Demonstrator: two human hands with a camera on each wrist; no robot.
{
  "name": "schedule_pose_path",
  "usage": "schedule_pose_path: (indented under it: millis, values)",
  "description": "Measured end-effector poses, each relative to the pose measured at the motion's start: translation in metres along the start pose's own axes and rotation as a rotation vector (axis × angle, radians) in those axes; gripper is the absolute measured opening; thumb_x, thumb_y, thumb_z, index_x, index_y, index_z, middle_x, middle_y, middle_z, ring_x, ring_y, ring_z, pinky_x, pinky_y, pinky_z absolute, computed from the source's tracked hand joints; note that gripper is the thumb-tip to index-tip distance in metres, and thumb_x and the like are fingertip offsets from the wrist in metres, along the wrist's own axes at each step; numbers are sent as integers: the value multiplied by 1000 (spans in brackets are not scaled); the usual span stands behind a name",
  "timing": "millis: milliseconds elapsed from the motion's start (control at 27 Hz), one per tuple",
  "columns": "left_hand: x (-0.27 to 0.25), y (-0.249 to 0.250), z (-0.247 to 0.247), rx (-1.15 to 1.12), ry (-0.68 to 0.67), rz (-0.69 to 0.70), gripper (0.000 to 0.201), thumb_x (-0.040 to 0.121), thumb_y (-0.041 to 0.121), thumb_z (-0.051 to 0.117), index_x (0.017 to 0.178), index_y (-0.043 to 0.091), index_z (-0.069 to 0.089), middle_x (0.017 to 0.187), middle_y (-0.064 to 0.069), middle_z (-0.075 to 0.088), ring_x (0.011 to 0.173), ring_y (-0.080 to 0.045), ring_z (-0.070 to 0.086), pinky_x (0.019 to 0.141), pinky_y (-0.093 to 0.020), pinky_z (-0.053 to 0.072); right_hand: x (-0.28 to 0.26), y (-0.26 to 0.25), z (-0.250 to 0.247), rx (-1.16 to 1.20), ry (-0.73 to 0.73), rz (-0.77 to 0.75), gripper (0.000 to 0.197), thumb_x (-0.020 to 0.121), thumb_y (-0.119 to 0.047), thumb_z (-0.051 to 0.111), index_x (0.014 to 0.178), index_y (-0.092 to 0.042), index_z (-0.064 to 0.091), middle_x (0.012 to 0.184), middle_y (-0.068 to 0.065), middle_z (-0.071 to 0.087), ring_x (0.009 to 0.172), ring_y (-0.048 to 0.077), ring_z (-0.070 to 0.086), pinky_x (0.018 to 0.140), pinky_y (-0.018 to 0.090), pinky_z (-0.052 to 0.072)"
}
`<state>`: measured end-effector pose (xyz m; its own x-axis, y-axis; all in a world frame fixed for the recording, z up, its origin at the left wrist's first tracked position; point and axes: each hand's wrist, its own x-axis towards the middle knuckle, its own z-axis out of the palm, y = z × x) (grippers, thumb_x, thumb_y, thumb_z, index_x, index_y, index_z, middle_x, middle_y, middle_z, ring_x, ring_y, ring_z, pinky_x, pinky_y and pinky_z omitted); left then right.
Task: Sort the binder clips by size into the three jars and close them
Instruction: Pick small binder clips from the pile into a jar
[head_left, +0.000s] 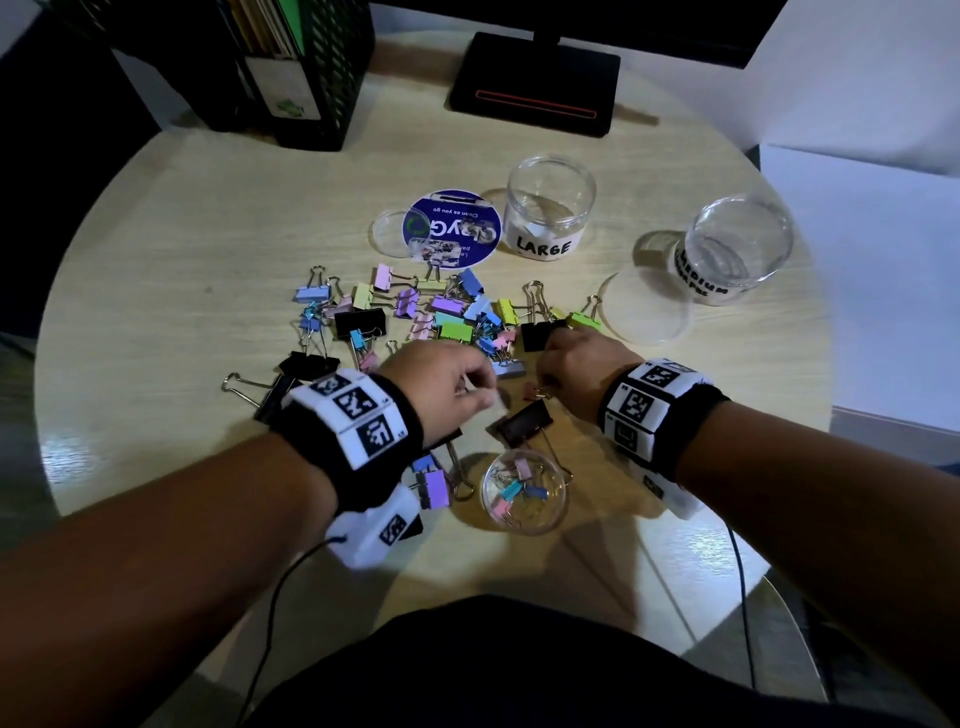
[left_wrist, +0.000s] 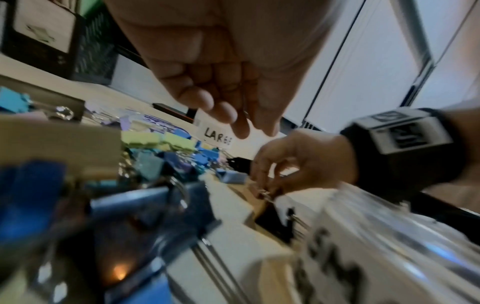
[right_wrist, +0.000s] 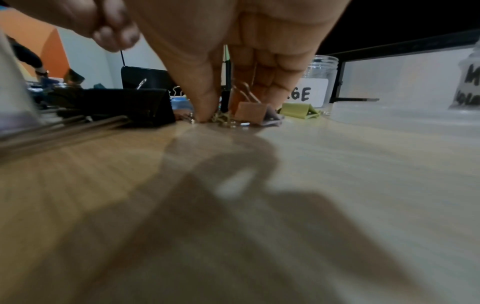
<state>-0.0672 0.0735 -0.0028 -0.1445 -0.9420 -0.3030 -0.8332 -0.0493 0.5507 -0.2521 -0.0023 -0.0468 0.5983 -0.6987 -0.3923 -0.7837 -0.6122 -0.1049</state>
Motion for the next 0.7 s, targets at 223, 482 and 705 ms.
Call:
schedule_pose_path:
  millis: [223, 482, 705]
  values:
    - [49, 6, -18, 269, -88, 7, 33, 90, 20, 59, 122, 26, 59, 125, 2, 55, 110, -16, 51, 93, -26, 39, 4, 1, 1, 3, -39, 64, 21, 91, -20, 50, 111, -20, 57, 115, 7, 55, 108, 28, 47, 83, 34, 44]
    - [77, 10, -10, 505, -309, 21, 45, 92, 6, 50, 133, 26, 51, 133, -9, 52, 119, -29, 49, 93, -31, 40, -19, -7, -19, 120, 5, 66, 19, 90, -27, 53, 103, -20, 65, 109, 4, 58, 105, 25, 50, 81, 32, 43]
    - [76, 9, -9, 502, -261, 33, 29, 91, 16, 56, 119, 20, 61, 119, -4, 62, 109, -25, 55, 88, -31, 46, -67, -44, -42, 259, -61, -213, 18, 85, -28, 60, 95, -18, 69, 98, 4, 65, 93, 25, 57, 80, 36, 47]
